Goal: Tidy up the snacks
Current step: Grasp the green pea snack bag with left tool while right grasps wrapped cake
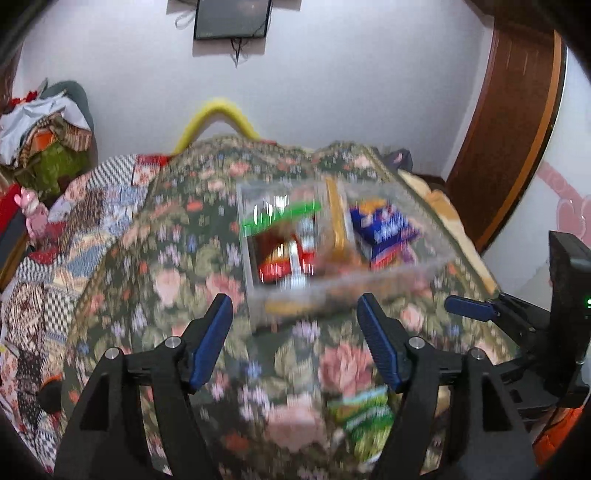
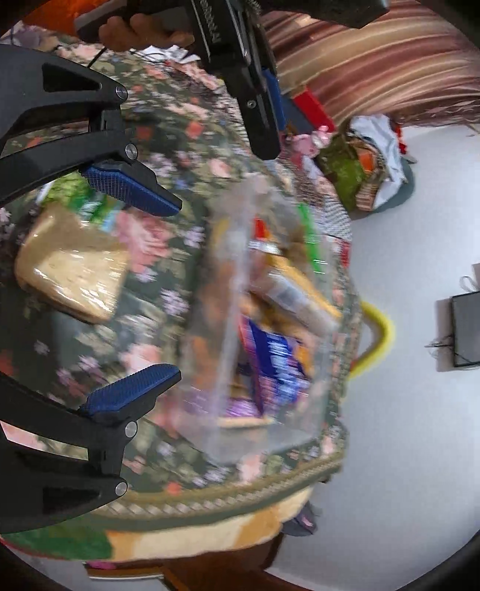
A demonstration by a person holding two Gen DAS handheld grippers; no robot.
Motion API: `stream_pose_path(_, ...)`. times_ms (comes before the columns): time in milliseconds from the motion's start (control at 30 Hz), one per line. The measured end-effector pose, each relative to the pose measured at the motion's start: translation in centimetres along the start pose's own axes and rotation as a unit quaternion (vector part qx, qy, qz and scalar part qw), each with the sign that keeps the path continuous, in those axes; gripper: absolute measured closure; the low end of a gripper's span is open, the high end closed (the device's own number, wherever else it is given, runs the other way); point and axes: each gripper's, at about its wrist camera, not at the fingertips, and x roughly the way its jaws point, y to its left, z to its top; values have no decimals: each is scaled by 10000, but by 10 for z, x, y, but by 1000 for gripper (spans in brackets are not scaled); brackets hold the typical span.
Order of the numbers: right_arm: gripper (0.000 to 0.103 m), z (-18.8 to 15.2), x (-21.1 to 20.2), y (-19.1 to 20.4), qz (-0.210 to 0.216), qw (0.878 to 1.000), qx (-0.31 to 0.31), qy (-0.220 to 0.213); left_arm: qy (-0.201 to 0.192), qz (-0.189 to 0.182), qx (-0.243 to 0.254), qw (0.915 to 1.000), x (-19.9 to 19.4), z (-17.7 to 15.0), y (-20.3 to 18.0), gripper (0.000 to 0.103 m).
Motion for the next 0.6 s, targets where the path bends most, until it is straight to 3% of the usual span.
stream_pose_path(167,23,-29,23,6,-4,9987,-26,503,458,-75,62,9989,13,-31,-5,33)
stream_pose_path(333,25,-39,18,-5,-46,9984,70,552,777,-299,14,9965,20,-55,-14,33)
stream_pose_path(500,47,-46,6,-21,-153,9977,68,651,1035,-501,59,9934,28,-70,-30,33)
stream_pose_path(600,48,-55,2,-26,-264,9975,78,644,1180,-630,52,9910,34,-78,-40,33)
